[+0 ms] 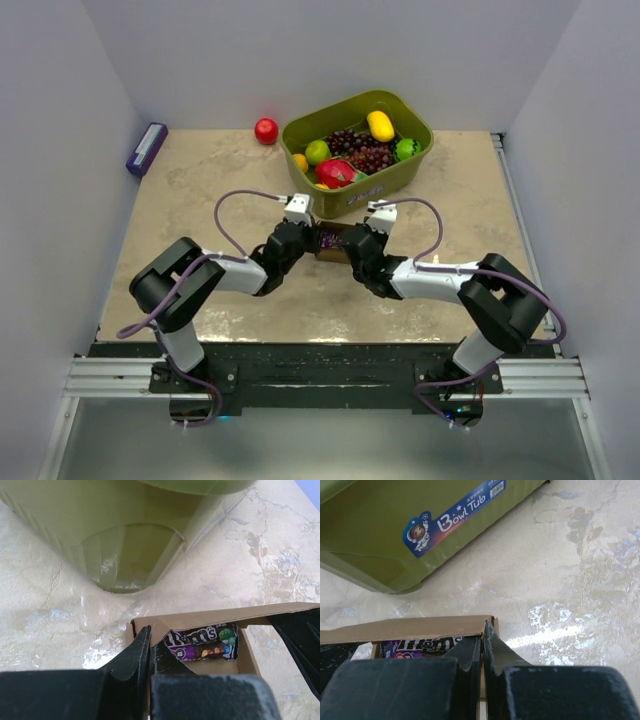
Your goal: Fold the paper box
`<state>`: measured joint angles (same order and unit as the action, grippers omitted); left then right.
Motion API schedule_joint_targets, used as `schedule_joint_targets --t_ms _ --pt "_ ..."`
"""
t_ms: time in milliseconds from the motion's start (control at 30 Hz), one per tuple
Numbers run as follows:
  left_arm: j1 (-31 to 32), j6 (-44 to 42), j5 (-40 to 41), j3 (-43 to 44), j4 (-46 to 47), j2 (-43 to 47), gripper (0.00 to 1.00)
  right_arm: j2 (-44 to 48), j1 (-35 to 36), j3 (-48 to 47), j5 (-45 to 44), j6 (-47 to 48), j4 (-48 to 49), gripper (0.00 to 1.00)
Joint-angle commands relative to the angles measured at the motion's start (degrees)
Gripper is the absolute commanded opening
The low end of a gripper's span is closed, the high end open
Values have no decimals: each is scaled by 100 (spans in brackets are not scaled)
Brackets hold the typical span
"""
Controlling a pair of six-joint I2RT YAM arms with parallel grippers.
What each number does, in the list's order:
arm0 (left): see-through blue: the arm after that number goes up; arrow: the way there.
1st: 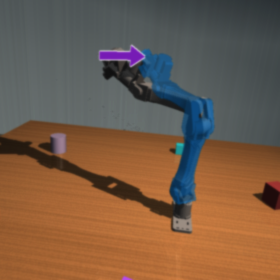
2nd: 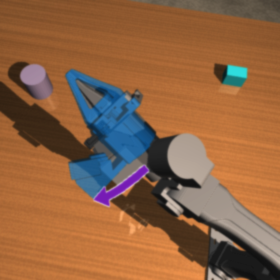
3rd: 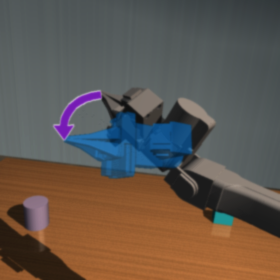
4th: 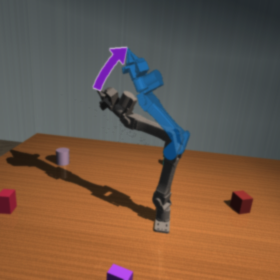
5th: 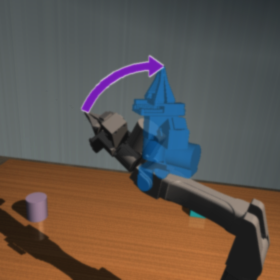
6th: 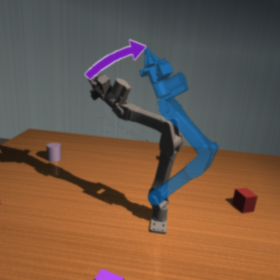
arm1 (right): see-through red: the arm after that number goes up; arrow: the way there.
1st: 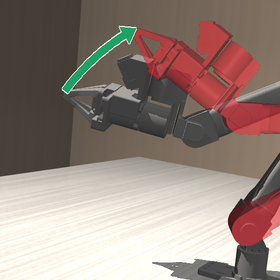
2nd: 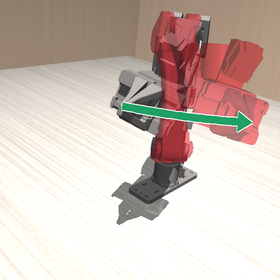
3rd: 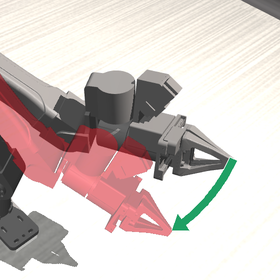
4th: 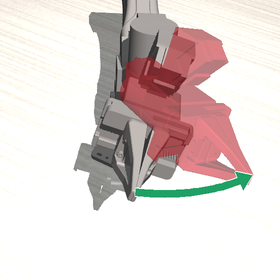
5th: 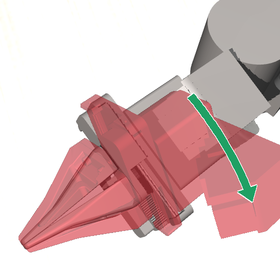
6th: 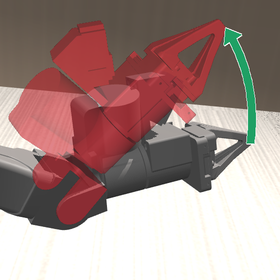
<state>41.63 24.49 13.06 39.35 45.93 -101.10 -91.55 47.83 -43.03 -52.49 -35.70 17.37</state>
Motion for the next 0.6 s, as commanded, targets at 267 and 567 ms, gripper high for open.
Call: schedule_joint_targets --t_ms 267,567 --pt "460 38 355 -534 -866 46 0 -65 375 154 -103 -999 -866 2" --pt "566 47 768 -675 -1121 64 0 67 543 268 -288 -1343 -1429 11"
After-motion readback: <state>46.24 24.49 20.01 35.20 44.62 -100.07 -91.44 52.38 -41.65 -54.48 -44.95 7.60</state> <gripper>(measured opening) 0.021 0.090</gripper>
